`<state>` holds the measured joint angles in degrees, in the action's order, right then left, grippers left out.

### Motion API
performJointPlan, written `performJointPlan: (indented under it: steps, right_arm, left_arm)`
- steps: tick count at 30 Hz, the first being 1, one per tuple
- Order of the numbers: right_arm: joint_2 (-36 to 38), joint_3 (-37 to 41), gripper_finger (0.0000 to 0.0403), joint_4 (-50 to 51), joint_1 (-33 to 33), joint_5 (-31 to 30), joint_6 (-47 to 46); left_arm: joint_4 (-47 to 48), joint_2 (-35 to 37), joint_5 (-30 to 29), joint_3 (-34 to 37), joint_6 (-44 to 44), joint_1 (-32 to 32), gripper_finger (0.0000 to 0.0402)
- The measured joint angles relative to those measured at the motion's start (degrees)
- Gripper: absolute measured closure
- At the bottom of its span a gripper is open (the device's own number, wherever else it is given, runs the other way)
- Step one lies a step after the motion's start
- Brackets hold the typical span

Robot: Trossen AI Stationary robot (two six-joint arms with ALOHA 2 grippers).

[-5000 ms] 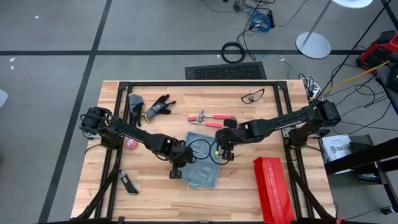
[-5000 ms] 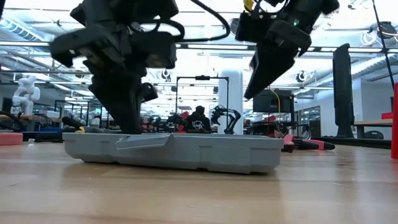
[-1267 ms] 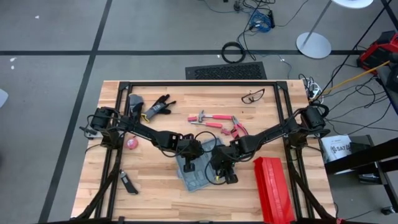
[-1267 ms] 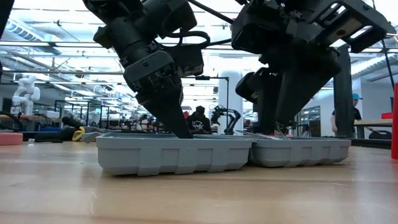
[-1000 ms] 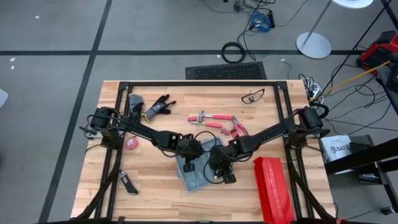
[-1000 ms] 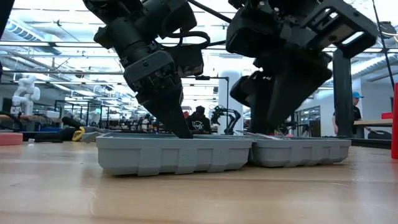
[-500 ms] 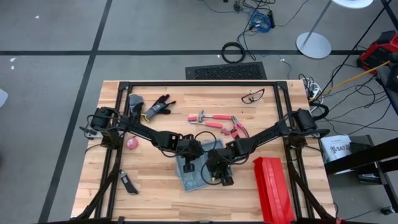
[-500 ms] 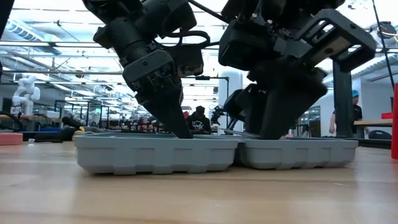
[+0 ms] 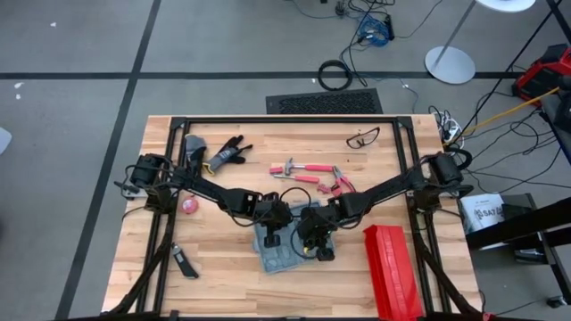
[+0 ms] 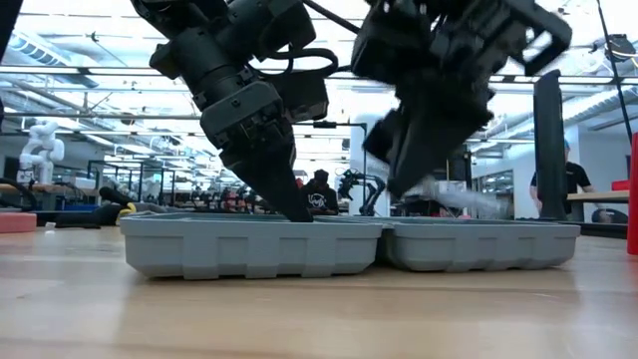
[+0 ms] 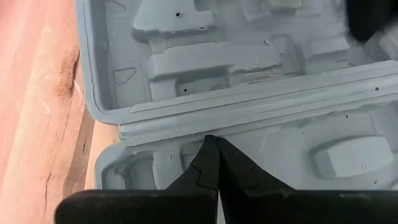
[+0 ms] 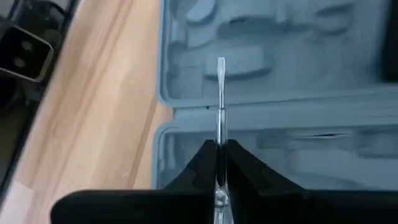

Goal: Prefit tool cases
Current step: Remove the transparent screwdriver from the gray prefit tools case

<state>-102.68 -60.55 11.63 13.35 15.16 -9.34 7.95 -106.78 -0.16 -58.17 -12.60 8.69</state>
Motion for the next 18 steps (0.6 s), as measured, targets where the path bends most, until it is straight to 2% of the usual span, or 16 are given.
performJointPlan:
  steps: [4,9,11,16,18]
  right_arm:
    - [6.63,-0.02,0.0393,8.63,-0.62,-7.34,-2.28]
    - [14.54,0.07,0.0393,22.50,-2.74,-25.04,-6.46]
    - [16.13,0.93,0.0393,25.14,-4.94,-29.49,-6.95]
    - [14.89,4.02,0.0389,19.18,-11.55,-29.39,-3.78]
    - [13.55,5.77,0.0389,14.07,-13.72,-26.19,-1.74]
  left_arm:
    - [0.15,-0.02,0.08,-0.48,-0.42,0.19,0.0402]
    - [3.10,-0.09,1.21,-2.23,-0.33,1.36,0.0402]
    - [5.47,0.52,1.62,-2.67,-0.35,1.61,0.0402]
    - [9.86,3.11,2.18,-2.44,-0.46,1.68,0.0402]
    - [10.01,4.24,2.05,-2.39,-0.42,1.96,0.0402]
